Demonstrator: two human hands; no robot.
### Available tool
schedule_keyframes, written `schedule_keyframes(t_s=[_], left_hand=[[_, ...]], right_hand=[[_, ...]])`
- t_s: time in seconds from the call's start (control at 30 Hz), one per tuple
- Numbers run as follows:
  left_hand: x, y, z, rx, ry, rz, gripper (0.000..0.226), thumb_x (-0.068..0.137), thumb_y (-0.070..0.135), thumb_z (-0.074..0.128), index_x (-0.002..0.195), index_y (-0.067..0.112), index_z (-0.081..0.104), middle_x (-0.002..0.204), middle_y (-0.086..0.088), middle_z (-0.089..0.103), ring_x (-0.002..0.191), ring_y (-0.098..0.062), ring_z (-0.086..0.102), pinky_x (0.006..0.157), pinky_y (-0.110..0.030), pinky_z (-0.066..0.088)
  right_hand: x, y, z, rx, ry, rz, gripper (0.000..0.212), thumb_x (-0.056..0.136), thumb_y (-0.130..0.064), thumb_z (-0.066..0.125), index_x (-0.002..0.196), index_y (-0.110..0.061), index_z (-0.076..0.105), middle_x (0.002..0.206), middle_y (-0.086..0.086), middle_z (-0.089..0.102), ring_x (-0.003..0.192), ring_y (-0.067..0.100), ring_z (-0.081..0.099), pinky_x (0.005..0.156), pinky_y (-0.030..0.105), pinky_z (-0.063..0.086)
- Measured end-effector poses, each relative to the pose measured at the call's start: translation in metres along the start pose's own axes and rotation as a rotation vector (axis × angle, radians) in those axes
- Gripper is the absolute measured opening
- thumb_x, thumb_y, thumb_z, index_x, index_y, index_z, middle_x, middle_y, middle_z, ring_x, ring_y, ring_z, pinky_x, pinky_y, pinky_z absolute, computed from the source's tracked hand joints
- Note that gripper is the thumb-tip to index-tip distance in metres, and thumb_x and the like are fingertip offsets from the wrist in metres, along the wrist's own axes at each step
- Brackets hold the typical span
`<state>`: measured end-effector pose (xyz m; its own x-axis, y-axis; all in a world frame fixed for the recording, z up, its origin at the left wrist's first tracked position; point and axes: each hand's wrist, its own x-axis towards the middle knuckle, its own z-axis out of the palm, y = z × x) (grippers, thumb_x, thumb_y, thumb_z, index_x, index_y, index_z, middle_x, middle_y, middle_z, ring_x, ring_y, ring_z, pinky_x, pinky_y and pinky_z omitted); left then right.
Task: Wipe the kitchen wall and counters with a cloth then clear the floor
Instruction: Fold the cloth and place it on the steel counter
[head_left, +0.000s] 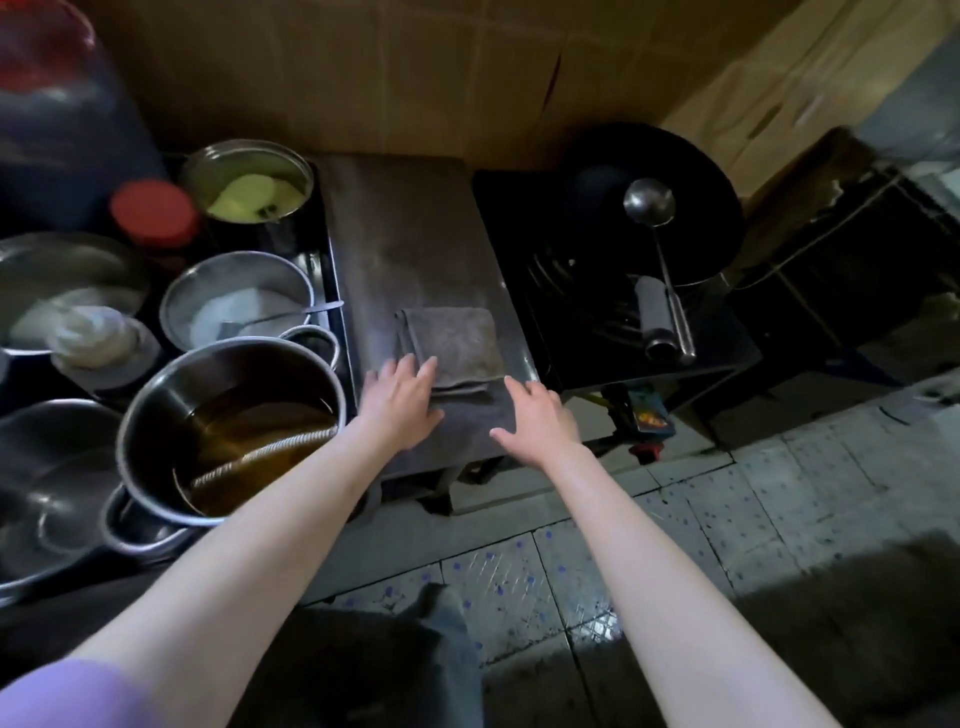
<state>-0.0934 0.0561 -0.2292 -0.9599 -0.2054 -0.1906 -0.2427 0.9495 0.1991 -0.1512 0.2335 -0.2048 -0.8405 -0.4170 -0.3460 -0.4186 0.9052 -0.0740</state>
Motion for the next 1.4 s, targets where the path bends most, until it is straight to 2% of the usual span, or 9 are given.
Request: schedule_keyframes(t_s=[0.33,0.5,0.63,0.87,1.03,1.23,1.33,1.4], left_hand=[[0.042,-0.002,0.017,-0.063,0.004,-0.262,0.069,0.088,0.046,0.052,0.146,0.022,0.022,0.143,-0.016,0.033,0.133,-0.034,0.028,0.105,-0.048,0.029],[0.055,0.000,0.020,-0.031,-0.027,-0.323,0.071,0.087,0.049,0.054,0.146,0.027,0.020,0.144,-0.016,0.032,0.134,-0.034,0.028,0.104,-0.046,0.029],[0.059,0.000,0.016,-0.085,-0.054,-0.349,0.074,0.085,0.048,0.058,0.146,0.029,0.021,0.145,-0.017,0.032,0.132,-0.036,0.031,0.105,-0.045,0.029],[0.061,0.003,0.006,-0.197,-0.063,-0.390,0.072,0.074,0.040,0.073,0.135,0.029,0.035,0.119,-0.017,0.045,0.112,-0.038,0.047,0.085,-0.040,0.044],[0.061,0.008,0.004,-0.138,-0.097,-0.355,0.062,0.080,0.036,0.067,0.134,0.029,0.036,0.112,-0.016,0.057,0.105,-0.037,0.054,0.083,-0.039,0.045],[0.059,0.012,0.008,-0.316,-0.050,-0.359,0.063,0.081,0.021,0.067,0.138,0.026,0.042,0.126,-0.011,0.049,0.116,-0.034,0.051,0.094,-0.037,0.043],[0.058,0.011,0.009,-0.339,-0.028,-0.345,0.066,0.081,0.018,0.067,0.141,0.020,0.040,0.134,-0.011,0.045,0.120,-0.033,0.049,0.099,-0.036,0.042],[0.058,0.010,0.009,-0.341,-0.029,-0.333,0.066,0.080,0.018,0.068,0.140,0.018,0.040,0.137,-0.011,0.044,0.122,-0.033,0.049,0.100,-0.037,0.042]], right_hand=[[0.090,0.014,-0.011,-0.092,-0.096,-0.230,0.082,0.085,-0.050,0.059,0.149,-0.018,0.018,0.149,0.015,0.029,0.134,0.034,0.032,0.102,0.045,0.039],[0.113,0.011,-0.008,-0.116,-0.118,-0.266,0.095,0.081,-0.059,0.059,0.150,-0.014,0.011,0.148,0.019,0.025,0.134,0.037,0.028,0.105,0.045,0.035],[0.123,0.009,-0.007,-0.141,-0.106,-0.279,0.102,0.074,-0.063,0.063,0.149,-0.014,0.013,0.140,0.020,0.029,0.129,0.037,0.032,0.101,0.044,0.038],[0.127,0.005,-0.006,-0.035,-0.149,-0.334,0.100,0.075,-0.050,0.072,0.148,-0.011,0.015,0.135,0.022,0.043,0.125,0.037,0.044,0.097,0.042,0.042],[0.126,0.003,-0.004,0.100,-0.164,-0.332,0.093,0.072,-0.037,0.077,0.145,-0.014,0.024,0.131,0.018,0.052,0.121,0.035,0.049,0.094,0.040,0.046],[0.123,-0.003,-0.003,0.239,-0.125,-0.357,0.078,0.071,-0.014,0.075,0.137,-0.022,0.035,0.125,0.016,0.054,0.115,0.035,0.053,0.090,0.034,0.043],[0.122,-0.005,-0.001,0.307,-0.128,-0.317,0.084,0.072,-0.011,0.074,0.143,-0.029,0.034,0.128,0.016,0.049,0.120,0.031,0.049,0.098,0.030,0.039],[0.121,-0.006,-0.002,0.349,-0.121,-0.286,0.081,0.071,-0.014,0.076,0.143,-0.026,0.040,0.132,0.014,0.049,0.124,0.027,0.046,0.103,0.026,0.034]])
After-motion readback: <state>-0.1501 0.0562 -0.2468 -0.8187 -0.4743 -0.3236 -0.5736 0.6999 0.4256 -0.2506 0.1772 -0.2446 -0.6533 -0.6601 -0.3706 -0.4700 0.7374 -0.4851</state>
